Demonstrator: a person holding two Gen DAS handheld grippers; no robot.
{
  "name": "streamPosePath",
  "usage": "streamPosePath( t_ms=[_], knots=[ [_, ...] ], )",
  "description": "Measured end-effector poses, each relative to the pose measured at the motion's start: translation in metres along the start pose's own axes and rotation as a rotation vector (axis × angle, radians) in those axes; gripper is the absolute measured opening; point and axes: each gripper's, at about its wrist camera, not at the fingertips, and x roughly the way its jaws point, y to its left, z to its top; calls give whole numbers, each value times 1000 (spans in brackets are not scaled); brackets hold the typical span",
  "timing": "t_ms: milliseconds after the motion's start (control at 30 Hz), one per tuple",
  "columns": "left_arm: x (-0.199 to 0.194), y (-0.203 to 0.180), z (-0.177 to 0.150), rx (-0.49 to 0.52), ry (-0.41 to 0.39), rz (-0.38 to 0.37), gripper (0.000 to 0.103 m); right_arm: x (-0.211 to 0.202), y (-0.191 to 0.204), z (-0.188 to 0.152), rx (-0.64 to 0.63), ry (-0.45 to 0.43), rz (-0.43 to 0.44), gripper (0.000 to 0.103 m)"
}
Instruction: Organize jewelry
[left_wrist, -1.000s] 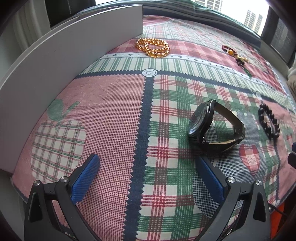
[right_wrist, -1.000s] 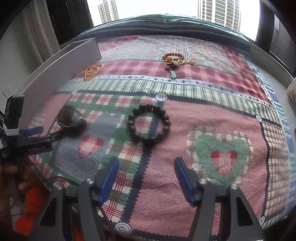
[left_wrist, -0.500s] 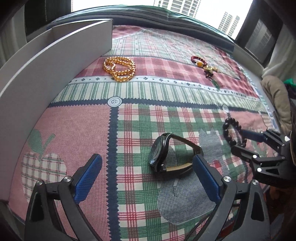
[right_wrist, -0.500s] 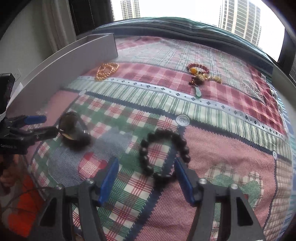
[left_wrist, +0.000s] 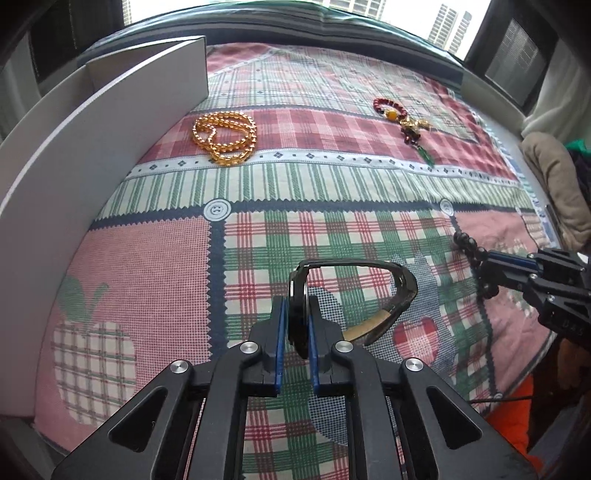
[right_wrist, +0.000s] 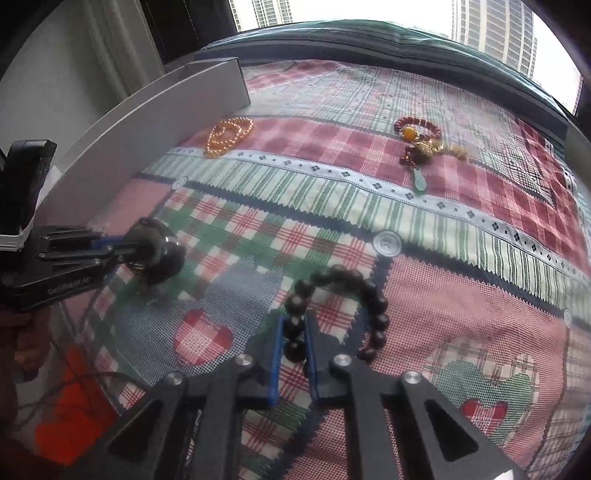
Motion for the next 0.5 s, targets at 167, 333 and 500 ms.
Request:
streamPosePath(
  t_ms=[167,333,500],
  knots=[
    [-41,28,7,-59,-36,-23,9,-30,11,25,34,-68,123,12],
    [-90,84,13,-181,-92,-12,9,-51,51,66,-27,-134,256,12],
    [-141,159,18,-326,-158,48,9,-63,108,130,-125,-207,384,12]
  ],
)
